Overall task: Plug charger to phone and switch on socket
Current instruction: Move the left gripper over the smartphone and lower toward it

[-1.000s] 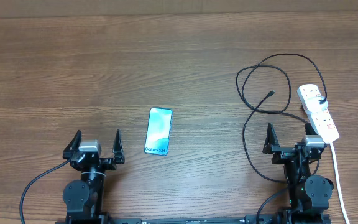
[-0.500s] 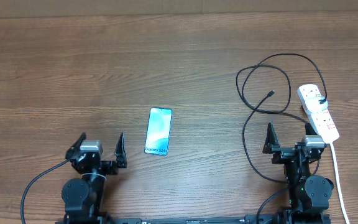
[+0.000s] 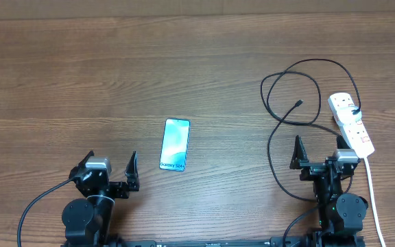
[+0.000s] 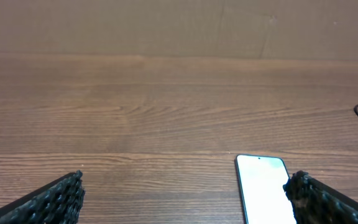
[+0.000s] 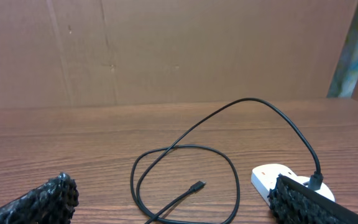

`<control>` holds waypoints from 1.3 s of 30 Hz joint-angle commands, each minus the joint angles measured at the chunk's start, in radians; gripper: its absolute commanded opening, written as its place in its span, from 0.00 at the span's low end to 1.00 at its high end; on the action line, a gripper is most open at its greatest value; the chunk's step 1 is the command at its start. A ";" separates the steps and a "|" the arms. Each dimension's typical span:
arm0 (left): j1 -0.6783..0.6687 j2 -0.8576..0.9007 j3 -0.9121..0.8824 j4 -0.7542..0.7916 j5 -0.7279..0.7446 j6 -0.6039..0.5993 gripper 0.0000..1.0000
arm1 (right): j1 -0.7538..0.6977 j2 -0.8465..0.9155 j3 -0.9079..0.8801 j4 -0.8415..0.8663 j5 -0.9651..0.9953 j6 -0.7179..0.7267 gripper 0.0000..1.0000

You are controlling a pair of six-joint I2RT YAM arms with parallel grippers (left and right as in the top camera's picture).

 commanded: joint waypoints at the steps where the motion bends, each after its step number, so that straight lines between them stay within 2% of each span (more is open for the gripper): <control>1: -0.001 -0.009 0.032 -0.004 0.025 -0.010 1.00 | -0.005 -0.012 -0.011 0.005 0.009 -0.005 1.00; 9: -0.001 0.034 0.041 -0.004 0.032 -0.010 1.00 | -0.005 -0.012 -0.011 0.005 0.009 -0.005 1.00; 20: -0.001 0.384 0.252 -0.017 0.042 0.005 1.00 | -0.005 -0.012 -0.011 0.005 0.009 -0.005 1.00; 25: -0.001 0.610 0.508 -0.171 0.105 0.028 1.00 | -0.005 -0.012 -0.011 0.005 0.009 -0.005 1.00; 32: -0.035 0.867 0.831 -0.417 0.105 0.028 1.00 | -0.005 -0.012 -0.011 0.005 0.009 -0.005 1.00; 35: -0.084 0.953 0.929 -0.493 0.105 0.028 1.00 | -0.005 -0.012 -0.011 0.005 0.009 -0.005 1.00; 39: -0.159 1.040 0.983 -0.516 0.103 0.028 1.00 | -0.005 -0.012 -0.011 0.005 0.009 -0.005 1.00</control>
